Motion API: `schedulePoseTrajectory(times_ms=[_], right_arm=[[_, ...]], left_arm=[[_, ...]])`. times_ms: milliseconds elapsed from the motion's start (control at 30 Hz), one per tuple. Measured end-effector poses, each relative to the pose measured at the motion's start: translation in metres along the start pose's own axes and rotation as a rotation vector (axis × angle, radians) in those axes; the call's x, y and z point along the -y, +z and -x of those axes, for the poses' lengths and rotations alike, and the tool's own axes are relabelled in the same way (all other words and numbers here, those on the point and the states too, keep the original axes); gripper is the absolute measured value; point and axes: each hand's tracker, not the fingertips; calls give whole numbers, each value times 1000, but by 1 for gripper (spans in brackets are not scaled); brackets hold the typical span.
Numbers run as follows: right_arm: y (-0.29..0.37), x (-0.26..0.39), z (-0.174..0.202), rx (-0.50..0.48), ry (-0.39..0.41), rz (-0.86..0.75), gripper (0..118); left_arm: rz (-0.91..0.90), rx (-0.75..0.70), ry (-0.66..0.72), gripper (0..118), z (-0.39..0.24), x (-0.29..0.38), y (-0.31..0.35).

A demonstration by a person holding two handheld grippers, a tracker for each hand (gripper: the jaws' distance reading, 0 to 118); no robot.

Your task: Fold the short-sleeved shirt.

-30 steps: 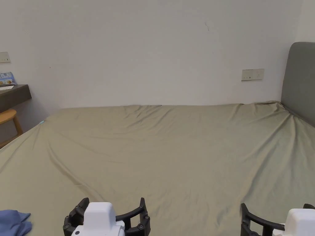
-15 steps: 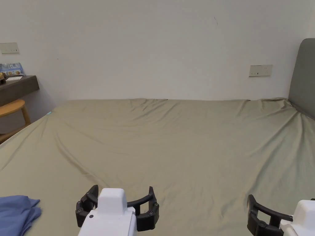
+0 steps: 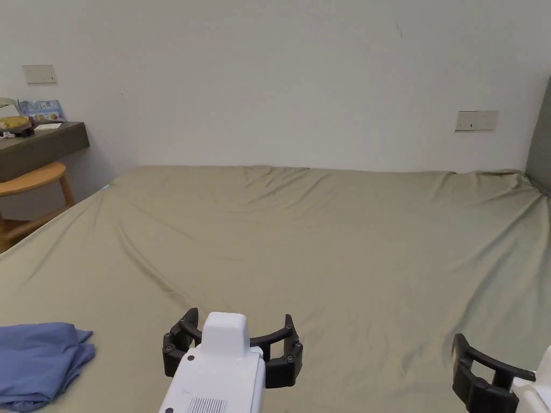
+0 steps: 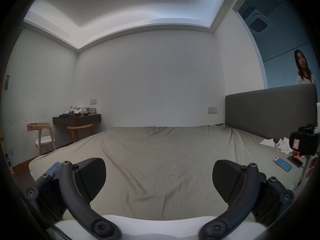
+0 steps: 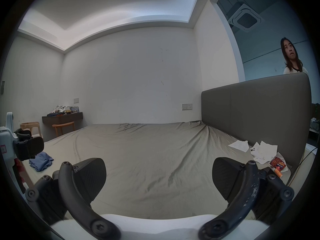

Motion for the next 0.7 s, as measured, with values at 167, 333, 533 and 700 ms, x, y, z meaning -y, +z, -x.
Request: schedulePoseTrajectory(times_ms=[167, 333, 533, 700], right_arm=[[0, 0, 0, -2, -12, 4, 118], [-1, 0, -1, -3, -22, 9, 118], [-3, -1, -1, -5, -39, 20, 118], [-5, -1, -4, 5, -59, 29, 118]], left_arm=[[-4, 14, -2, 118, -1, 0, 2], [-3, 15, -17, 118, -2, 1, 2], [1, 14, 13, 118, 3, 0, 1], [3, 13, 19, 118, 4, 0, 0]])
